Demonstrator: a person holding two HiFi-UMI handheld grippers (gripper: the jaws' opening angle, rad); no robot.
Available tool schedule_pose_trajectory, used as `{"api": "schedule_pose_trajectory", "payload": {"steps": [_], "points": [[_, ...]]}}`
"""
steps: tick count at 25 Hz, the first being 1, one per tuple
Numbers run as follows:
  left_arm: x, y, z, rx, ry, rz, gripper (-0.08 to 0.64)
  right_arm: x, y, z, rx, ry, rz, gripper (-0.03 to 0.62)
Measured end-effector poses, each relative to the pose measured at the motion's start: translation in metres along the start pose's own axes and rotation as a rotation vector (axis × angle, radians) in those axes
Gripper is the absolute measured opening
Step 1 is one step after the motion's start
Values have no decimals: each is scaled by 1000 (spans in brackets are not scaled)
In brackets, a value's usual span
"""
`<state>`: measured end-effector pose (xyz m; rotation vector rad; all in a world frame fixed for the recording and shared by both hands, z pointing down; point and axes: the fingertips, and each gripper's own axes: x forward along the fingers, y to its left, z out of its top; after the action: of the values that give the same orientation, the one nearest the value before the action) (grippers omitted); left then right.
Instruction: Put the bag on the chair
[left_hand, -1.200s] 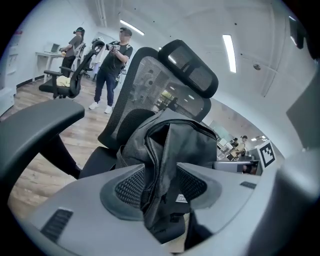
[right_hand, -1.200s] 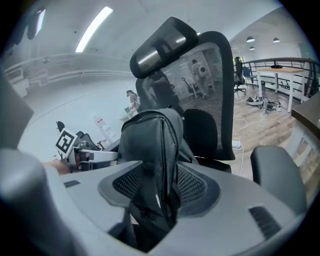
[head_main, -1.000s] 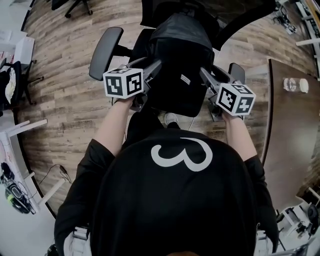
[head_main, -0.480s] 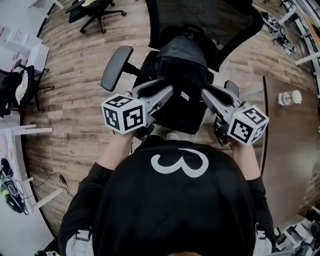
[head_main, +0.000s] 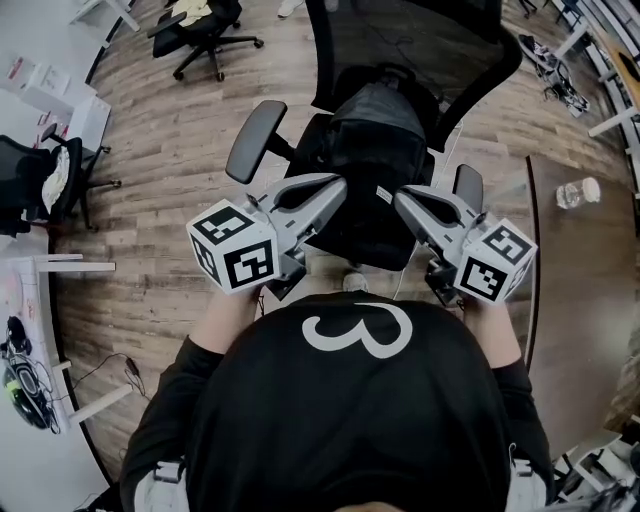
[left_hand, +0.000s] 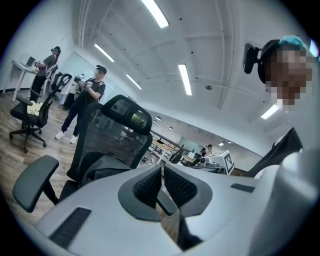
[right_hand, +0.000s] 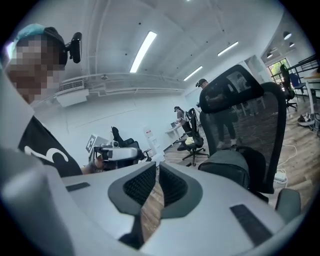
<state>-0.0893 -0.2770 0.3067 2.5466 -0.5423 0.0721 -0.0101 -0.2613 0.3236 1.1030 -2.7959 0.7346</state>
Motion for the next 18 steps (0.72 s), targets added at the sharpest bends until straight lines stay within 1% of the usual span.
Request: {"api": "schedule_pose_trajectory", "payload": {"steps": [3,9,18], "points": [[-17,-19,-5,34,20,-22,23,-8,22,-2,22,-19,-12,31],[-49,-53,-17,75,31,-42,17,-25,71,-10,61,-67,1,25],[-89,-101,-39,110,35,-70,17,-54,131,-32,46,-102,-19,25]]}}
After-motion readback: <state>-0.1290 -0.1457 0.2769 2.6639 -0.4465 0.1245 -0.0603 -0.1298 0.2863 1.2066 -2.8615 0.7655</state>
